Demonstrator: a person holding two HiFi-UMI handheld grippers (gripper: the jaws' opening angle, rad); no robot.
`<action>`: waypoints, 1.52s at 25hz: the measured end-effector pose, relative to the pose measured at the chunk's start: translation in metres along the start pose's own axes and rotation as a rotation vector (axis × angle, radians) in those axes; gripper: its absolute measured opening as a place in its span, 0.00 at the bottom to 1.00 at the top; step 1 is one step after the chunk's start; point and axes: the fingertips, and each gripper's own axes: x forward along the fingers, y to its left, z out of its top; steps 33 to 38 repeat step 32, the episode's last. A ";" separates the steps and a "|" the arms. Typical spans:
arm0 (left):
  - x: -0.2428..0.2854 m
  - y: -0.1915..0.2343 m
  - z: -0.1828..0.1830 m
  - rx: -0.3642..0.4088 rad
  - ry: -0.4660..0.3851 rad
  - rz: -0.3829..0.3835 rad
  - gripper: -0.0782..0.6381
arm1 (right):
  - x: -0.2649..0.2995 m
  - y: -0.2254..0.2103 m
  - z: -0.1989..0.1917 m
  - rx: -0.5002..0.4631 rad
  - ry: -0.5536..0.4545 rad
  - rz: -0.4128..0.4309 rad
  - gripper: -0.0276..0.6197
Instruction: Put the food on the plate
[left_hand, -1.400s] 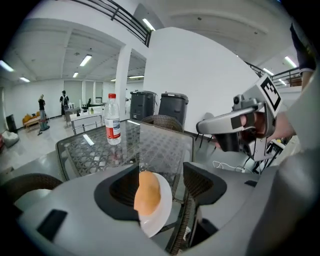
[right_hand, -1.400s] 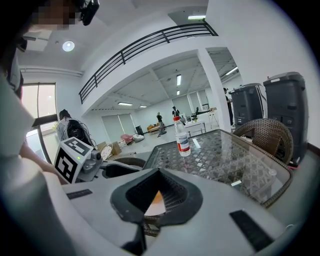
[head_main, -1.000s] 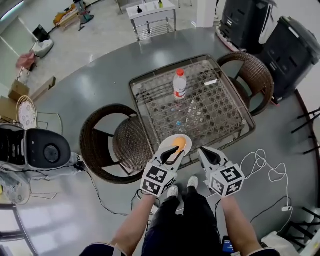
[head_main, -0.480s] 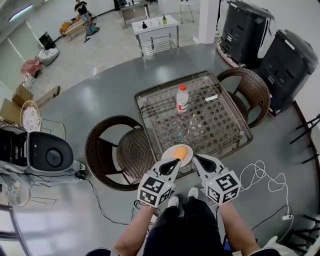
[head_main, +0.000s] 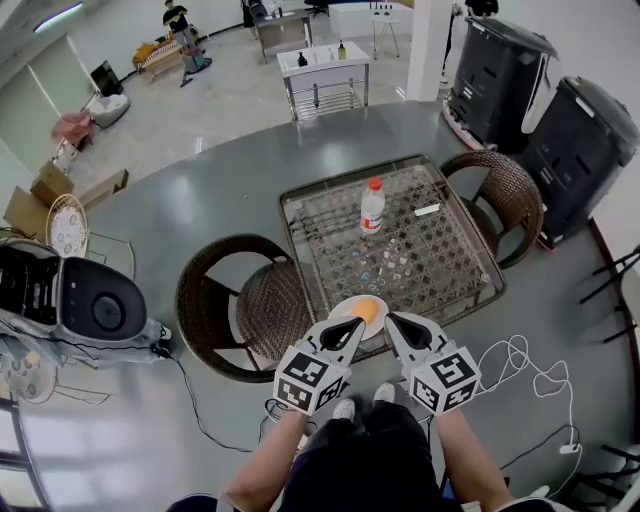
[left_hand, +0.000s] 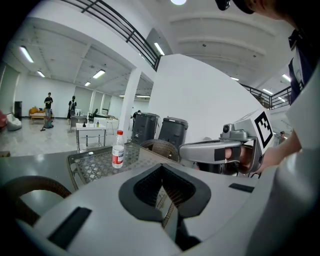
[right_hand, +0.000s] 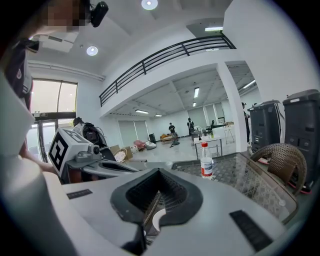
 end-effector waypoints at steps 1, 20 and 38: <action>0.000 -0.001 0.001 0.000 -0.002 -0.001 0.12 | -0.001 -0.001 0.001 0.001 -0.002 0.000 0.05; -0.002 -0.005 0.012 0.005 -0.015 -0.003 0.12 | -0.004 0.000 0.010 -0.002 -0.022 0.000 0.05; -0.002 -0.001 0.015 0.002 -0.022 -0.008 0.12 | -0.001 0.000 0.014 -0.009 -0.029 -0.006 0.05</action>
